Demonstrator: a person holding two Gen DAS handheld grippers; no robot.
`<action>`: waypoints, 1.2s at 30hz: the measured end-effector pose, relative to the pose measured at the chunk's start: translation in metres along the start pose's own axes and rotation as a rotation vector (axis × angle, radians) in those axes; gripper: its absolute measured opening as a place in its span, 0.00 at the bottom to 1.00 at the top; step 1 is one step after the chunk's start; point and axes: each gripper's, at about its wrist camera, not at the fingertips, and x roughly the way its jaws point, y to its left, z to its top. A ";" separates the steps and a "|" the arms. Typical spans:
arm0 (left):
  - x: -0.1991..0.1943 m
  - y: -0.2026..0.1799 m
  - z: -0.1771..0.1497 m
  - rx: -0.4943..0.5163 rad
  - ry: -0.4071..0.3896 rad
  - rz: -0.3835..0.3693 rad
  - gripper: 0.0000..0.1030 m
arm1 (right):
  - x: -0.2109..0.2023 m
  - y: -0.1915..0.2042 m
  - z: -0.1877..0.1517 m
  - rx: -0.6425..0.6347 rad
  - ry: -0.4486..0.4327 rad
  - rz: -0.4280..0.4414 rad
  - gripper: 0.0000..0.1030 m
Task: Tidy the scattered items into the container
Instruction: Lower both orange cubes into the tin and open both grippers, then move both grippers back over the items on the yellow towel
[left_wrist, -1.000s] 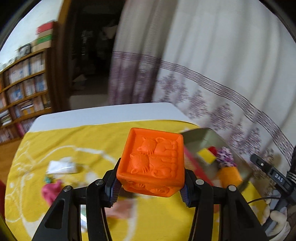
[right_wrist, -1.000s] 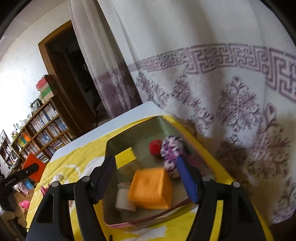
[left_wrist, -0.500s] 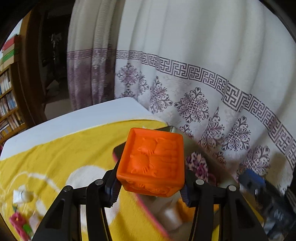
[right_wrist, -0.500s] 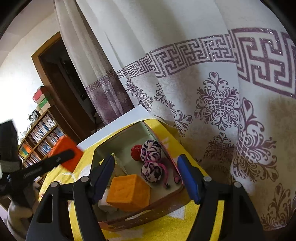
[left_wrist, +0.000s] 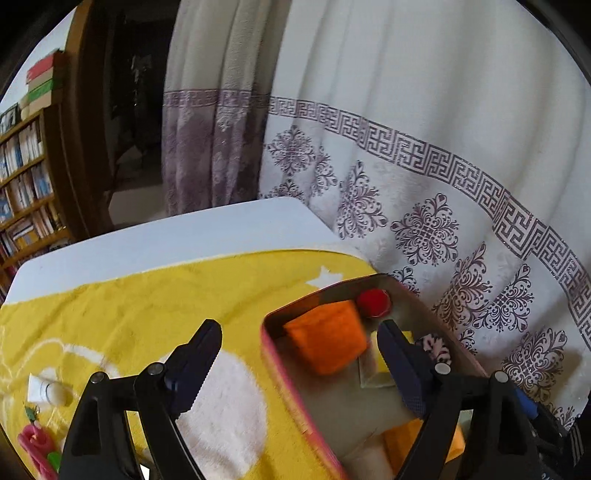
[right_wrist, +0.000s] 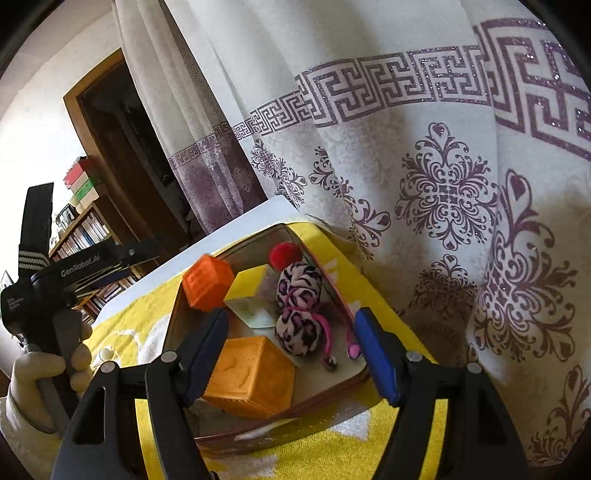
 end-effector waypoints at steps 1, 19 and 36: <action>-0.003 0.003 -0.002 -0.004 0.001 0.003 0.85 | 0.000 0.001 0.000 -0.003 0.001 0.000 0.72; -0.093 0.127 -0.071 -0.151 0.002 0.147 0.85 | -0.012 0.092 -0.021 -0.138 0.008 0.131 0.77; -0.131 0.268 -0.134 -0.410 -0.003 0.272 0.85 | 0.035 0.205 -0.068 -0.342 0.213 0.250 0.78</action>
